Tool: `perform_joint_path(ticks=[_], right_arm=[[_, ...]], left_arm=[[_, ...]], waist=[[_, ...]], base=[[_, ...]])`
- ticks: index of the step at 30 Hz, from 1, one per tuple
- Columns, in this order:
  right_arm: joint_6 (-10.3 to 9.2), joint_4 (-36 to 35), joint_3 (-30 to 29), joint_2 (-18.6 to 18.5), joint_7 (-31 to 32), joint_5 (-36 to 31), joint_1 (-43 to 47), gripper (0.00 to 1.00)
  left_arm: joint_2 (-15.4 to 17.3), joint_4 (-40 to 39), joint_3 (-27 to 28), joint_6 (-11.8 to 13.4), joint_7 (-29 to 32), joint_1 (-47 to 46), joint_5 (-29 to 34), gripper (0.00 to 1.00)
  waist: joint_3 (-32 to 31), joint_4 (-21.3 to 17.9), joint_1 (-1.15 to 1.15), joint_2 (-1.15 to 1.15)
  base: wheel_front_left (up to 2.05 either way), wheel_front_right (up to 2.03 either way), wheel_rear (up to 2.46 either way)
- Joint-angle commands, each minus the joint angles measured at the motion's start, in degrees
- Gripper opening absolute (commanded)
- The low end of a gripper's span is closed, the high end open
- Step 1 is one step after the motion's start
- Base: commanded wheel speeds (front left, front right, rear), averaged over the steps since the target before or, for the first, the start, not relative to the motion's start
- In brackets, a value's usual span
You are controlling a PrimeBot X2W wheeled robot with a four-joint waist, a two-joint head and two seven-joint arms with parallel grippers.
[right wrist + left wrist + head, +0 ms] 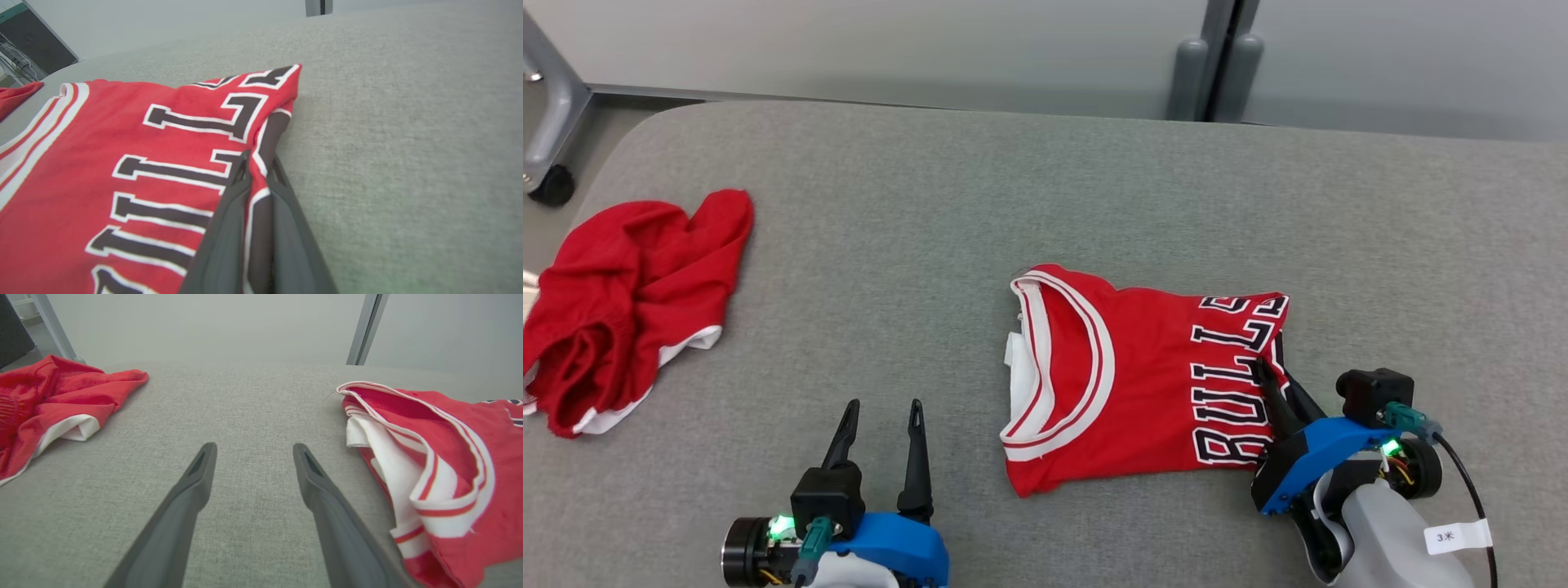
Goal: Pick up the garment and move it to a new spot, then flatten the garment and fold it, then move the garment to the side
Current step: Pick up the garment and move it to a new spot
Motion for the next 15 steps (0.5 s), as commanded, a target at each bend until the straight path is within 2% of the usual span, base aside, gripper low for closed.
perform_joint_path(ticks=[1,5,15], right_arm=[[-0.11,-0.9,-0.3,-0.7,0.0,0.2,1.2,0.00],[-0.08,-3.5,0.6,-0.7,-0.1,0.2,2.2,0.00],[-0.06,-8.6,5.4,-0.6,-0.1,2.3,2.9,0.00]], left_arm=[[0.0,-0.1,0.4,-0.2,-0.1,-0.5,0.3,1.00],[0.0,0.1,0.4,-0.8,-0.1,-0.2,0.3,1.00],[0.0,0.4,-1.7,-1.5,-0.1,-1.7,-0.6,1.00]], waist=[[-1.2,-2.1,-0.01,-0.01],[-2.6,-7.2,-0.01,-0.01],[-3.6,-23.7,-0.01,-0.01]], base=[[0.00,0.00,0.00],[0.00,0.00,0.00],[0.00,0.00,0.00]])
